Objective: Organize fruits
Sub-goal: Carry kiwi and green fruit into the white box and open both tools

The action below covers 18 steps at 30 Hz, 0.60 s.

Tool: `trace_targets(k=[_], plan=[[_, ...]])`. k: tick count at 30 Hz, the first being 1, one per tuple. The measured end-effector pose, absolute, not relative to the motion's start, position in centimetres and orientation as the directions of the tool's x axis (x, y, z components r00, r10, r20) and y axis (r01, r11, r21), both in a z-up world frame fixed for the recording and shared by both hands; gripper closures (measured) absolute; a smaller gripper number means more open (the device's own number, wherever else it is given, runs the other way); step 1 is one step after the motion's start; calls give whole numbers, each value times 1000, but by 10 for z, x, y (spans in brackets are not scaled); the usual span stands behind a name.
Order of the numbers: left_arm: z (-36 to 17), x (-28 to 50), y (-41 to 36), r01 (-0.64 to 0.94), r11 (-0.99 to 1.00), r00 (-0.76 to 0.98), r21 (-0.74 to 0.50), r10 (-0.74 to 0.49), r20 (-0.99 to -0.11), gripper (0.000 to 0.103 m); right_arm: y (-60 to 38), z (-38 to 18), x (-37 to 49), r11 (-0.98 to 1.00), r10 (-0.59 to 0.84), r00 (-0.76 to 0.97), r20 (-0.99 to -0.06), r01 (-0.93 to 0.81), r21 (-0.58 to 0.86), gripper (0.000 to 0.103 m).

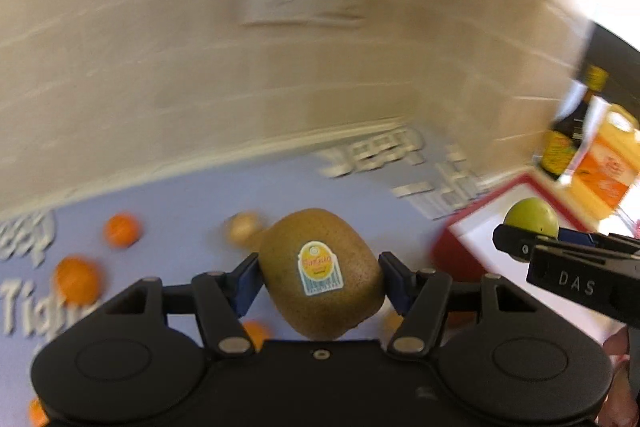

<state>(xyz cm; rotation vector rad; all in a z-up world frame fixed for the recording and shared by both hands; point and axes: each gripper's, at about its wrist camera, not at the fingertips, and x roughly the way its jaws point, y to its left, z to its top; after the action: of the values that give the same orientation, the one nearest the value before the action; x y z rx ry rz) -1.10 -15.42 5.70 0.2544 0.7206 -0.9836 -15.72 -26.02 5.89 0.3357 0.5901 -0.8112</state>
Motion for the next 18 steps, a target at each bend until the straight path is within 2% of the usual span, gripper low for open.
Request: trace_targets(k=[4, 8, 13, 18], plan=[[67, -38, -195, 891, 436, 261, -127, -719, -644, 28, -287, 71, -198, 557, -656, 466, -593, 830, 36, 52], [62, -61, -240, 936, 327, 169, -130, -741, -650, 28, -311, 64, -227, 470, -690, 382, -615, 883, 22, 52], [30, -79, -290, 954, 232, 38, -188, -718, -695, 28, -334, 25, -245, 398, -651, 300, -697, 917, 23, 52], [0, -93, -324, 962, 199, -7, -188, -669, -743, 28, -348, -15, -248, 359, -585, 250, -771, 933, 30, 52]])
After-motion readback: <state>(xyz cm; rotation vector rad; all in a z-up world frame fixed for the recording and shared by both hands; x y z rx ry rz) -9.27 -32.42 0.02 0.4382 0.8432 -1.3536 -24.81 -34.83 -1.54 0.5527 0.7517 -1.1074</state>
